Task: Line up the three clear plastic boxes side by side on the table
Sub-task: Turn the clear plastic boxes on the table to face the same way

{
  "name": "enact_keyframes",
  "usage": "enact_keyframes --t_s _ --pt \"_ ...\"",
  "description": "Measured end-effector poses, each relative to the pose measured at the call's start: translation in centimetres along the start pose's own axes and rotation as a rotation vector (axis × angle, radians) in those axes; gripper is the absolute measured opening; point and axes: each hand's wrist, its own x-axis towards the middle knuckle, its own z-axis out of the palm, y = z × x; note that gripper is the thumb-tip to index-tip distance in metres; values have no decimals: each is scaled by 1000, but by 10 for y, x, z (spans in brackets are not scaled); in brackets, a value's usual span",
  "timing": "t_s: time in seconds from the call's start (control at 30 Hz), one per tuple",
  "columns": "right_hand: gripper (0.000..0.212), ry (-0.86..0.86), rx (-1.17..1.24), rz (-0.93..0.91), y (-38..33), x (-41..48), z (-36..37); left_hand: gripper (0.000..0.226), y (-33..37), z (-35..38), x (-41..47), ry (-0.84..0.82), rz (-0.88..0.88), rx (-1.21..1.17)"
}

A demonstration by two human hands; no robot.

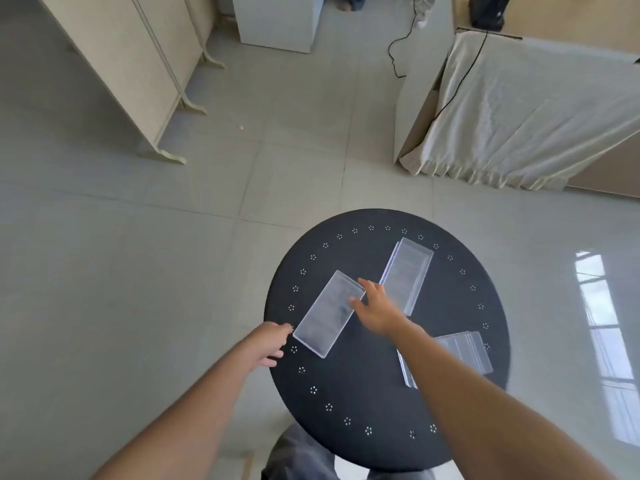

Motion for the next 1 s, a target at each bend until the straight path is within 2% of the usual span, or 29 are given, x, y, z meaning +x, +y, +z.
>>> enact_keyframes --t_s 0.13,0.27,0.47,0.63,0.8,1.0 --pt "73 6 -13 25 9 9 6 56 -19 19 5 -99 -65 -107" --pt "75 9 -11 28 17 10 10 49 -26 31 7 -109 2 -162" --pt "76 -17 -18 71 30 2 19 22 -33 29 17 27 119 -236" --pt "61 -74 61 206 50 -11 41 26 -36 24 21 125 127 -233" --pt "62 -81 170 265 63 -31 63 34 -44 29 19 108 109 -195" --pt "65 66 332 297 57 -31 62 38 -44 36 25 138 148 -161"
